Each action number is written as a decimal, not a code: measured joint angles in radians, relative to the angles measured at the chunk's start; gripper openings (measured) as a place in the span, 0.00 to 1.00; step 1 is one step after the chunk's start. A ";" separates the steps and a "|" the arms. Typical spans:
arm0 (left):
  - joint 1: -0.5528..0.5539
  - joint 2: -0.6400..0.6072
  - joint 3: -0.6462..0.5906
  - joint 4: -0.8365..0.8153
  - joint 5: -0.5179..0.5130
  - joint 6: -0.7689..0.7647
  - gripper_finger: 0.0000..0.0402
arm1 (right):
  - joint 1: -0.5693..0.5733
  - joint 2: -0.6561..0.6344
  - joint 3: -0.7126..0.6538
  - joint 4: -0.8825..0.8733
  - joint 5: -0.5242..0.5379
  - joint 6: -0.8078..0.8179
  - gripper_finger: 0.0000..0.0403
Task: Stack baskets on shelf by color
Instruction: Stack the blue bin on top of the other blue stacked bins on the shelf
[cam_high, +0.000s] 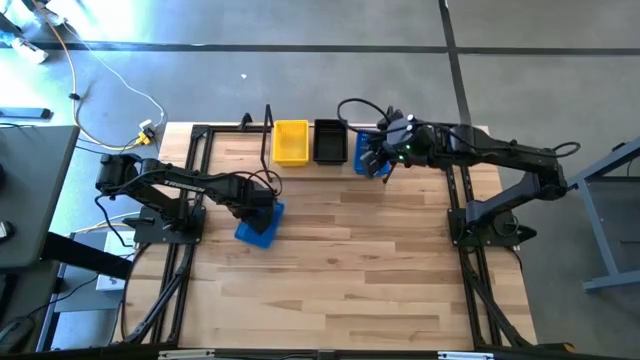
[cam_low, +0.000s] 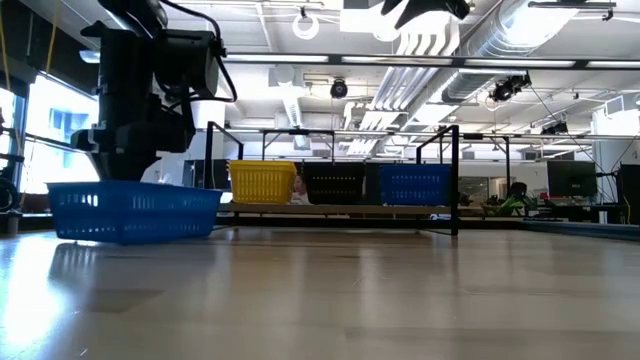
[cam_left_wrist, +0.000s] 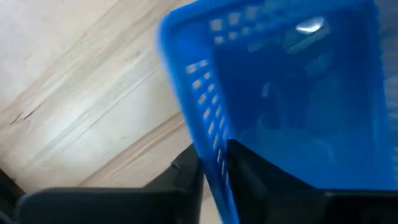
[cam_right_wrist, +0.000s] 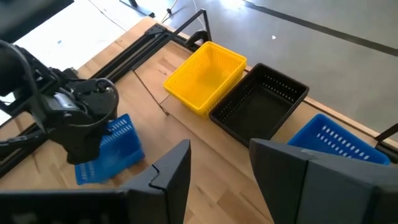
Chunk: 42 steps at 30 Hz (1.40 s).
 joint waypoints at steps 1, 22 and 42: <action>0.000 0.000 0.000 0.000 -0.001 -0.004 0.12 | 0.005 0.000 0.000 0.000 0.000 0.003 0.37; -0.063 -0.080 0.185 -0.006 -0.008 -0.323 0.00 | 0.177 0.008 0.000 0.001 -0.215 -0.276 0.37; -0.148 -0.025 0.425 -0.003 -0.155 -0.677 0.00 | 0.378 0.233 0.000 0.208 -0.226 -0.708 0.37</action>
